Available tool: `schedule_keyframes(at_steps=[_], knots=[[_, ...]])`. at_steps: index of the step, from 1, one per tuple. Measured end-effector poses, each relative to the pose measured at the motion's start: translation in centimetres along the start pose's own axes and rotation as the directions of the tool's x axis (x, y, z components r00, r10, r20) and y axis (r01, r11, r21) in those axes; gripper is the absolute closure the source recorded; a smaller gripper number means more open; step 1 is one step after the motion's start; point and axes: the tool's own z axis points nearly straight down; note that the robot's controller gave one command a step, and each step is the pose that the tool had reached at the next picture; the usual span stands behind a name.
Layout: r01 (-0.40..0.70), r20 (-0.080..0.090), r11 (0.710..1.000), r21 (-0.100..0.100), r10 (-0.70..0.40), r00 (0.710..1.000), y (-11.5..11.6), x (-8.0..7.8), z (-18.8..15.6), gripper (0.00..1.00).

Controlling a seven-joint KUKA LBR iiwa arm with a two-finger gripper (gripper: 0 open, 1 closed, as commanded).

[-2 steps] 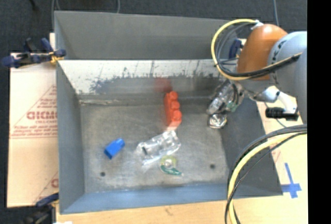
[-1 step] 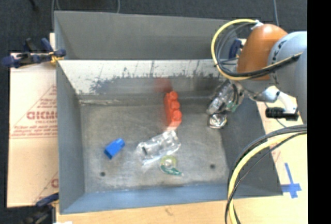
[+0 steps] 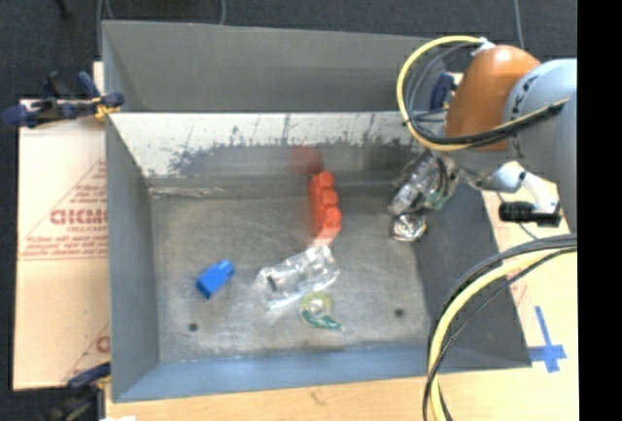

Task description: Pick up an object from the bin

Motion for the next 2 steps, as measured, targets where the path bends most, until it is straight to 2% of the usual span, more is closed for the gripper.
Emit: schedule_keyframes(at_steps=[2], knots=[[0.001, 0.000, 1.000, 0.000, -0.001, 1.000, -0.01, 0.00, 0.00, 1.00]])
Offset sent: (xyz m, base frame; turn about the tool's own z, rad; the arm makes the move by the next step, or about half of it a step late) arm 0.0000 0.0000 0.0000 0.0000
